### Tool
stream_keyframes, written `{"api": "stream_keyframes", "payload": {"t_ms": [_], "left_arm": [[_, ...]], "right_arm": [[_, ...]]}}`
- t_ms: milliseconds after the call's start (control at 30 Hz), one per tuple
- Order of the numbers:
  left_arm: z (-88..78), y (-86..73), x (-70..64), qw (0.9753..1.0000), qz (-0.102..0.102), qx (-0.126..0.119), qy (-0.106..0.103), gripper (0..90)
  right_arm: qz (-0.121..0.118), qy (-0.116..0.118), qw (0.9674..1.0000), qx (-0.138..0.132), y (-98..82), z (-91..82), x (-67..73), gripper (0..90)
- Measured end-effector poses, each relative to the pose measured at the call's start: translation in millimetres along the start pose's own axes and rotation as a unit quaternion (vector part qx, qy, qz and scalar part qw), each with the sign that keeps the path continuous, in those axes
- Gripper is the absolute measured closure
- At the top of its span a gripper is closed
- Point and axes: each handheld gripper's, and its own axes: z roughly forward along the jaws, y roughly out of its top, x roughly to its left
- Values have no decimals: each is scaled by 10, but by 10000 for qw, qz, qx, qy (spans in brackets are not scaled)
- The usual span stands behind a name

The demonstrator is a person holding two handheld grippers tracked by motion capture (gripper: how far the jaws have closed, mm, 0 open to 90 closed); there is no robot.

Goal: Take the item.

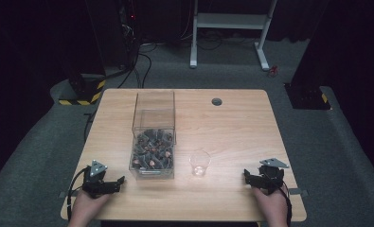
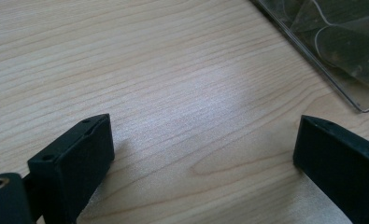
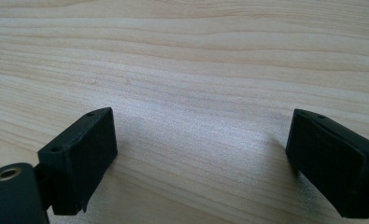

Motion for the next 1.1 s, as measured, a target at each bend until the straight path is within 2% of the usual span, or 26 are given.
{"api": "stream_keyframes", "payload": {"t_ms": [767, 1100], "left_arm": [[0, 0, 0, 10000, -1, 0, 0, 54], [0, 0, 0, 10000, 1, 1, 0, 54]], "right_arm": [[-18, 45, 10000, 9, -3, -6, 4, 87], [-155, 42, 9999, 8, 1, -19, 18, 93]]}}
